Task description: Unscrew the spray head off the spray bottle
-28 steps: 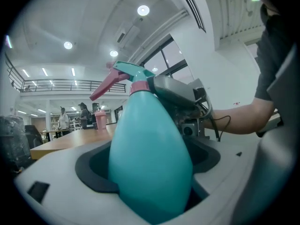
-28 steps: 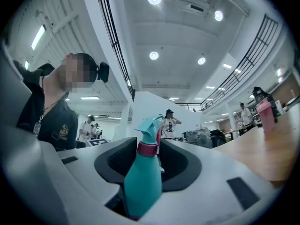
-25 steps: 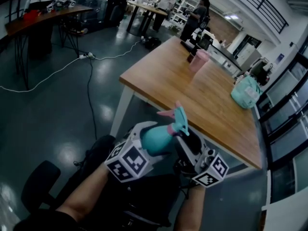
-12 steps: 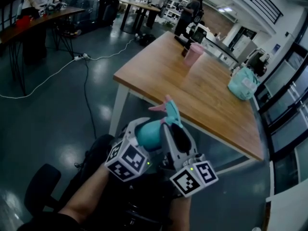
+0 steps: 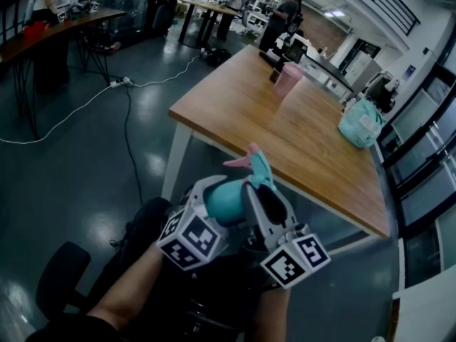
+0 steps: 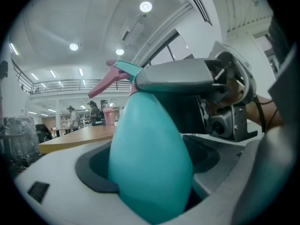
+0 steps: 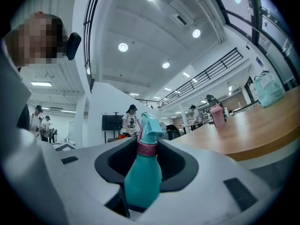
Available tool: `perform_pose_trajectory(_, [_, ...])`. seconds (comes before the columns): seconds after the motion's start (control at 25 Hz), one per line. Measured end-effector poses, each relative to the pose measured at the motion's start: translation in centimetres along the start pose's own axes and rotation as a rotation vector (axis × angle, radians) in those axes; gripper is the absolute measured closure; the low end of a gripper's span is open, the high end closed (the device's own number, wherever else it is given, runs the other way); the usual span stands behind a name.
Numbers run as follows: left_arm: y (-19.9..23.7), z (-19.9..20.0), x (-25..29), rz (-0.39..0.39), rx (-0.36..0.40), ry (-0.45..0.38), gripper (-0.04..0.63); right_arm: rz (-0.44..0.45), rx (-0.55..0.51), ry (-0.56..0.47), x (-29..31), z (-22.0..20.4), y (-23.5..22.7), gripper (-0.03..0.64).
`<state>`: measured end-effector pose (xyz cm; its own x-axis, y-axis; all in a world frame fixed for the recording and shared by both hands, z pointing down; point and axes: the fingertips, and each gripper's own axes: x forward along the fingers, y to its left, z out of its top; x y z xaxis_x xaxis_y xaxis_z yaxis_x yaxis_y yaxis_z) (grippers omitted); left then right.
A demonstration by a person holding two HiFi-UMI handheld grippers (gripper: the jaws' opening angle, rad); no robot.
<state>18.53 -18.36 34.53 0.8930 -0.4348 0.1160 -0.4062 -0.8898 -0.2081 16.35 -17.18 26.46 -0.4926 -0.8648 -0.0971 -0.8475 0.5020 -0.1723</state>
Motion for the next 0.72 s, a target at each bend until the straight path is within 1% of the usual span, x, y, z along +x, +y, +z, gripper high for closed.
perform_pose_trajectory(0.12, [-0.2,0.1,0.1,-0.015,-0.009,-0.004,0.166,0.08,0.01,0.005,-0.2,0.1,-0.2,0.479])
perform_pose_trajectory(0.2, [-0.4,0.1,-0.1,-0.028,-0.017,-0.005,0.166,0.157,0.023,0.006,-0.3,0.0,-0.2,0.479])
perform_pose_trajectory(0.44, [-1.0,0.0,-0.1,-0.058,-0.018,0.002,0.166,0.476,0.05,0.015,-0.8,-0.3,-0.5,0.479])
perform_pose_trajectory(0.6, [-1.6,-0.4,0.0,-0.077,-0.005,0.016,0.166,0.686,0.137,0.004,-1.4,-0.8,-1.1,0.477])
perform_pose_trajectory(0.64, [-1.7,-0.5,0.1,-0.08,-0.002,0.022,0.166,0.723,0.159,-0.002,-1.5,-0.9,-1.3,0.477])
perform_pose_trajectory(0.72, [-2.1,-0.7,0.3,-0.091,-0.002,0.029,0.166,0.76,0.184,-0.009,-1.8,-1.1,-1.6,0.477])
